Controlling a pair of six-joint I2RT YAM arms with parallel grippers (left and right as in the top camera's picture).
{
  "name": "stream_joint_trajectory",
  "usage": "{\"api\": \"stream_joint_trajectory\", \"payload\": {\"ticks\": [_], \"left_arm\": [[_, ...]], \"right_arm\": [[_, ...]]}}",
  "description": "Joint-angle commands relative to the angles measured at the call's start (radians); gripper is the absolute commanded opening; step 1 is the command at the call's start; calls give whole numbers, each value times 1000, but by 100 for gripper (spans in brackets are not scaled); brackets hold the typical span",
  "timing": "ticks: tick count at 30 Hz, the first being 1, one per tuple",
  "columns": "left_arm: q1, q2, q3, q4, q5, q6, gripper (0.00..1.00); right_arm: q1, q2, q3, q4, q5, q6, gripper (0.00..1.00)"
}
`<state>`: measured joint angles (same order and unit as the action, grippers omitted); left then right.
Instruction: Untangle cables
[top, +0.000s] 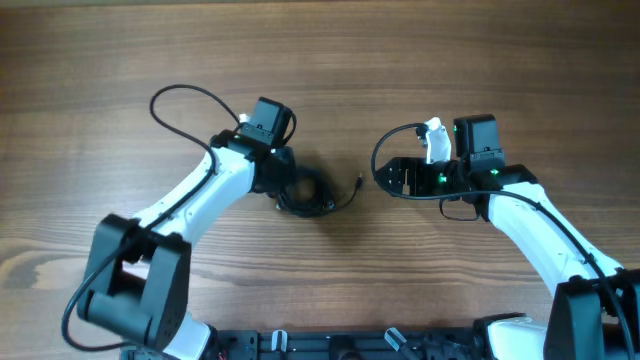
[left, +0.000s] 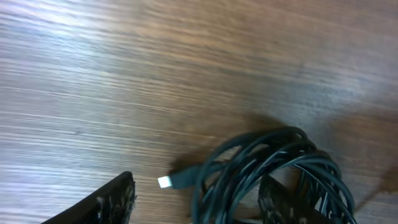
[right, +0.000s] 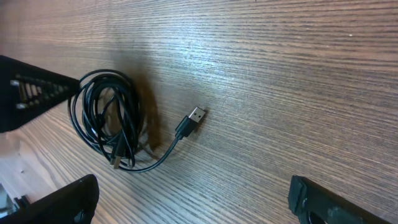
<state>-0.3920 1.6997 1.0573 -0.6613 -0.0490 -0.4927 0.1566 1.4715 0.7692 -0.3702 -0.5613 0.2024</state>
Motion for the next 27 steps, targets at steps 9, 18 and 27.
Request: {"api": "stream_joint_trajectory", "payload": {"ticks": [9,18,27], "left_arm": [[-5,135,-11,11,87,-10,40],[-5,123,-8,18,196,-9,4],[-5,-39,-8,88,464,82,4]], "right_arm": [[4,15,18,3,-13,10,100],[4,15,18,20,-5,10,100],[4,15,18,21,0,10,100]]}}
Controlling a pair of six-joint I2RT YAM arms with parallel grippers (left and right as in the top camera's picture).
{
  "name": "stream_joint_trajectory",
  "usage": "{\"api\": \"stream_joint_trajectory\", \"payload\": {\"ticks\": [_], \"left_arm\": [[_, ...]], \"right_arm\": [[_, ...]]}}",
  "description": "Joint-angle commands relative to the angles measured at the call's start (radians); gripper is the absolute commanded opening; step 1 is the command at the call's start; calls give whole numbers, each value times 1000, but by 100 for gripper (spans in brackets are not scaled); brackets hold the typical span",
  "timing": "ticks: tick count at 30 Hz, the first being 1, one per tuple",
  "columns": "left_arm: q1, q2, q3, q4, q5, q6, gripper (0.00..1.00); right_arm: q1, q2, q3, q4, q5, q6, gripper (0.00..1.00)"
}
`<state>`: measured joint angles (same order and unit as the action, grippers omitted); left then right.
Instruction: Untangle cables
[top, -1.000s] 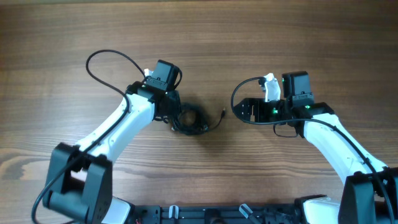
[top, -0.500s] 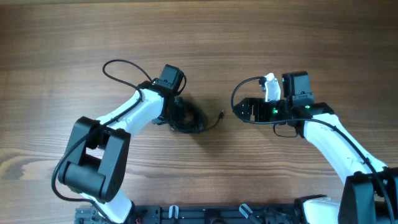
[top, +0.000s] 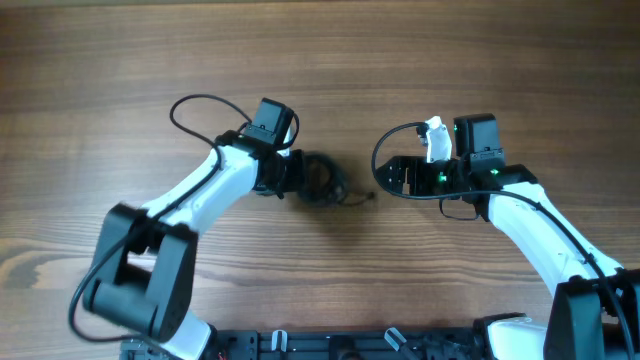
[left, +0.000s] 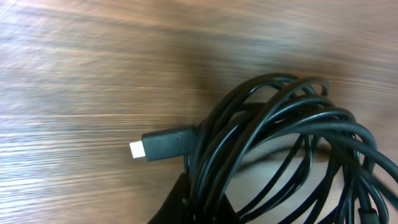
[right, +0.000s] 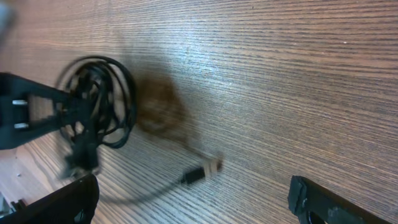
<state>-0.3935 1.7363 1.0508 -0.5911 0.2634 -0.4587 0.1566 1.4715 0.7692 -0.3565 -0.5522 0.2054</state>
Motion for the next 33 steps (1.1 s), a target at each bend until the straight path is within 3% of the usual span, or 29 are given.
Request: {"api": "stream_joint_trajectory", "payload": {"ticks": [1,15,18,26,28,31,33], "left_arm": [[-6,-82,-2,22,175,59,4],[-148,-83,-2,64,155,62,4],[-148,-89,-2,80,158,62,4],[-148,-153,-2,216,319,58,4],[-148,-153,-2,237,388,58,4],[-147,-153,-2,224,420,59,4],[-140,-153,-2,197,420,63,4]], "right_arm": [[4,15,18,9,-20,6,100],[4,15,18,54,-135,34,95],[4,15,15,41,-114,34,85],[4,16,-10,34,-97,42,82],[4,16,-10,31,-94,41,76],[4,16,-10,20,32,59,55],[4,15,-10,-12,190,151,55]]}}
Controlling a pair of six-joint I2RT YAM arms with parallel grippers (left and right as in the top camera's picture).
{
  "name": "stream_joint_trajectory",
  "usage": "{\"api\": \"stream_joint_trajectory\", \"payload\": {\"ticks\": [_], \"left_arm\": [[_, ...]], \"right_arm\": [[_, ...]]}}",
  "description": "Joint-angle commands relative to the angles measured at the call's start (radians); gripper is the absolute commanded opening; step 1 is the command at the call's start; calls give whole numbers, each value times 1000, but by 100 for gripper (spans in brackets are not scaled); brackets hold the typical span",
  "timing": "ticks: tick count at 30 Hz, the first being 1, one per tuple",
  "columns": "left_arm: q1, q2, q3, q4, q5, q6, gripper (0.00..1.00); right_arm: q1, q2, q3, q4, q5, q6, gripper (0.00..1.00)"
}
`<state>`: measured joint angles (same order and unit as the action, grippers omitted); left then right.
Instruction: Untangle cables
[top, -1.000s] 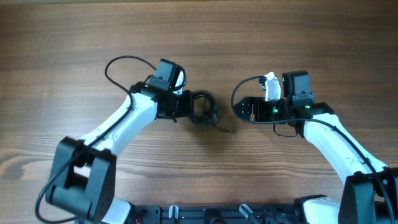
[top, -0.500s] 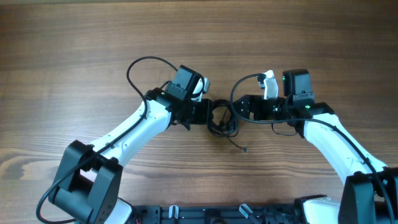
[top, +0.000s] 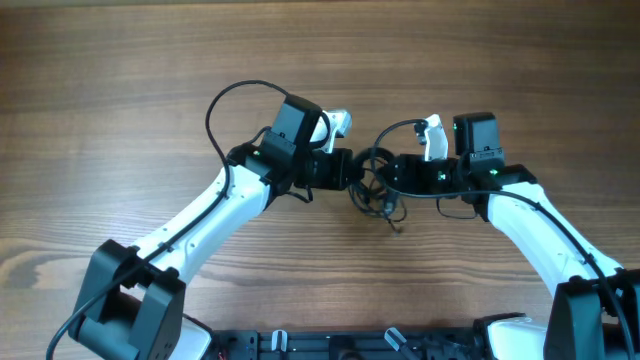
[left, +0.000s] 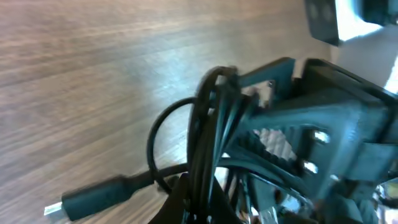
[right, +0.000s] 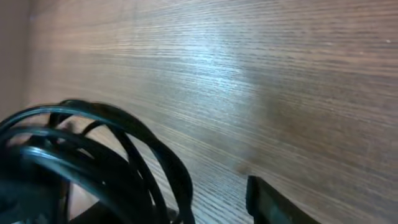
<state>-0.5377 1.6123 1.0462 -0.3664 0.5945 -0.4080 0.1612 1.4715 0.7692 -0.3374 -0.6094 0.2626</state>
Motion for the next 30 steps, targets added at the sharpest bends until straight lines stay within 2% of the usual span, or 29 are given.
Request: {"api": "stream_joint_trajectory", "payload": {"ticks": [1,3,5,11,18,25,30], "left_arm": [[13,-29,3,-54,83,12,4],[39,-29,3,-118,48,17,4],[70,-29,3,-174,39,69,4],[154,-29,3,-257,36,113,4],[165,-29,3,-271,-13,117,4],[189,-35,3,-352,-228,117,4],[262,-66,3,-376,-237,117,4]], "right_arm": [[-1,16,-10,-80,408,204,55],[-1,16,-11,-164,601,349,56],[-4,16,-11,-206,686,401,56],[-4,16,-12,-213,691,426,56],[-4,16,-12,-221,691,430,54],[-4,16,-12,-243,726,452,51],[-4,16,-12,-250,742,464,51]]}}
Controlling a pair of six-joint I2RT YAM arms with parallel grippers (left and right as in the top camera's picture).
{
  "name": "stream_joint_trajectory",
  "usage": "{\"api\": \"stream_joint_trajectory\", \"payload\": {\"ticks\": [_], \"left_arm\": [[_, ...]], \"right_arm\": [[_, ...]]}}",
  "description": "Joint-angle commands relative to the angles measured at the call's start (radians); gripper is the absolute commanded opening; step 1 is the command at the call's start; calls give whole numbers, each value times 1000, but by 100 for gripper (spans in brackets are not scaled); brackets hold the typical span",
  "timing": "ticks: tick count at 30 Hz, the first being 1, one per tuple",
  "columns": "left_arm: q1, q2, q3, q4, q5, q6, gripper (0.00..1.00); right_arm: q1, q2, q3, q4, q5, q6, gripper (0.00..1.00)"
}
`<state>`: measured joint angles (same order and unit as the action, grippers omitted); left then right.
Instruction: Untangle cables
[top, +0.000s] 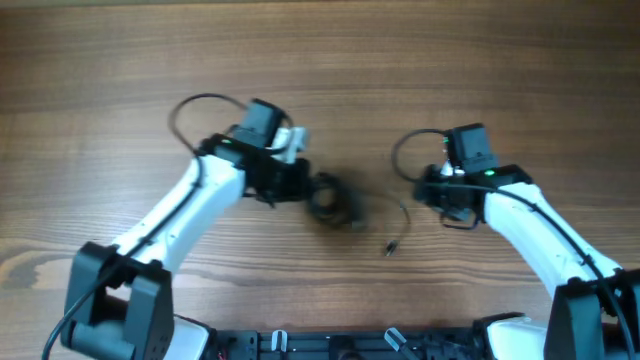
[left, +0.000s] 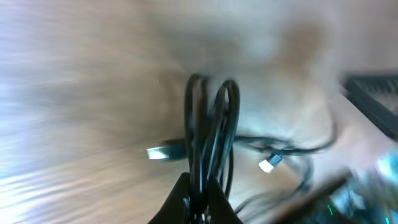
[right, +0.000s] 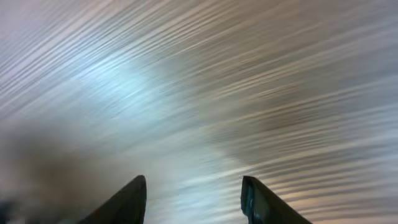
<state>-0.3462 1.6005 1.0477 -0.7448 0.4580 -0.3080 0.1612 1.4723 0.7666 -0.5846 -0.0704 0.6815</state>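
A black cable coil (top: 335, 202) hangs upright in my left gripper (top: 306, 186), which is shut on its strands (left: 208, 143). The left wrist view is blurred; two plugs, one (left: 163, 152) left of the coil and one (left: 268, 163) right of it, stick out. A thin loose end trails to a plug (top: 391, 247) lying on the table. My right gripper (top: 434, 194) stands apart to the right. It is open (right: 193, 199), with only blurred wood between its fingers (right: 127, 200).
The wooden table (top: 100, 60) fills every view. Each arm carries its own black cable loop, one (top: 195, 105) above the left wrist and one (top: 410, 150) beside the right wrist. A dark rail (top: 330, 345) runs along the near edge.
The two grippers were close together at the table's middle with the coil between them. Now they are apart: the left has moved left with the coil, the right has drawn back and holds nothing.
At first the coil lay on the table under my open left gripper, and the right gripper waited open on the right. Then the left was shut on the coil. It then held the coil at the right gripper, and now the arms are apart.
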Motion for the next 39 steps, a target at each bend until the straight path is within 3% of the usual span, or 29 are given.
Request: {"api": "stream_joint_trajectory", "payload": {"ticks": [1,3,5,7,9,12,15,22,26,33,37,39], "left_arm": [[82,-64,2,3,-100,17,4],[102,-85,2,8,-43,17,4],[100,-91,2,20,45,20,4],[86,-90,2,30,136,81,4],[64,-90,2,37,136,84,4],[24,-89,2,50,136,89,5],[-17,-89,2,72,137,89,5],[-77,-90,2,181,146,53,12],[-76,-90,2,241,253,53,12],[-77,-90,2,290,426,53,12],[-76,-90,2,290,458,54,12],[-76,-90,2,288,439,55,12]], "right_arm": [[-4,15,-10,-5,204,54,51],[-4,15,-10,1,196,55,52],[-4,15,-10,56,100,26,65],[-4,15,-10,168,-149,-161,69],[-4,14,-10,269,-455,-311,75],[-3,15,-10,367,-729,-368,79],[3,14,-10,407,-816,-367,80],[56,15,-10,367,-787,-367,80],[78,15,-10,304,-660,-364,68],[85,15,-10,293,-612,-364,63],[85,14,-10,283,-507,-363,25],[85,15,-10,277,-489,-363,17]]}}
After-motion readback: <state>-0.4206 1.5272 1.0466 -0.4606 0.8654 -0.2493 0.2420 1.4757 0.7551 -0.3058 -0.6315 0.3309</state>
